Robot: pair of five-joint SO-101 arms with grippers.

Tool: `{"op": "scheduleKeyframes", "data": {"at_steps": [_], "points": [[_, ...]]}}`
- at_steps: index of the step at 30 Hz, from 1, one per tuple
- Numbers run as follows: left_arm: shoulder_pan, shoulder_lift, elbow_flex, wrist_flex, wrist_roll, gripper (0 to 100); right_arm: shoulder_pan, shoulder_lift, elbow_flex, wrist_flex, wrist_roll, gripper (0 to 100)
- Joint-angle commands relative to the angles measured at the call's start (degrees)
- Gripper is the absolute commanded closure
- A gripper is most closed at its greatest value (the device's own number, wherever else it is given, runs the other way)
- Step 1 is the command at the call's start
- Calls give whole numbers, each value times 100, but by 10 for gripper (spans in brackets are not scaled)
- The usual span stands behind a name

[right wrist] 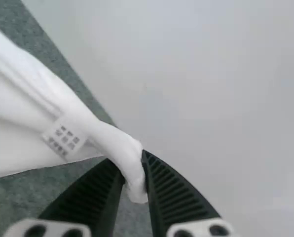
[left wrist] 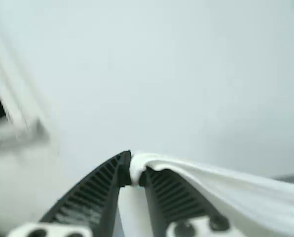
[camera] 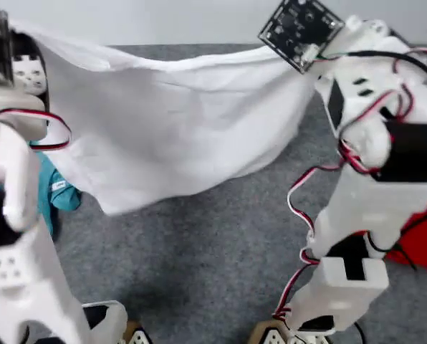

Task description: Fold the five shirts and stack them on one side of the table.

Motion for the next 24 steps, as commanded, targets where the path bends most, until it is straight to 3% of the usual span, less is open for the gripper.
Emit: {"op": "scheduleKeyframes", "data": {"at_steps": [1, 11, 17, 24], "points": [[440, -185, -708, -281, -510, 994, 215, -558, 70, 233, 114, 987], [484, -202, -2484, 862, -949, 994, 400, -2993, 2549, 215, 97, 987], [484, -176, -3468, 923, -1574, 994, 444, -3881, 2787, 207, -501, 987], [519, -220, -3837, 941, -2330, 994, 1358, -4303, 2822, 215, -809, 987]]}}
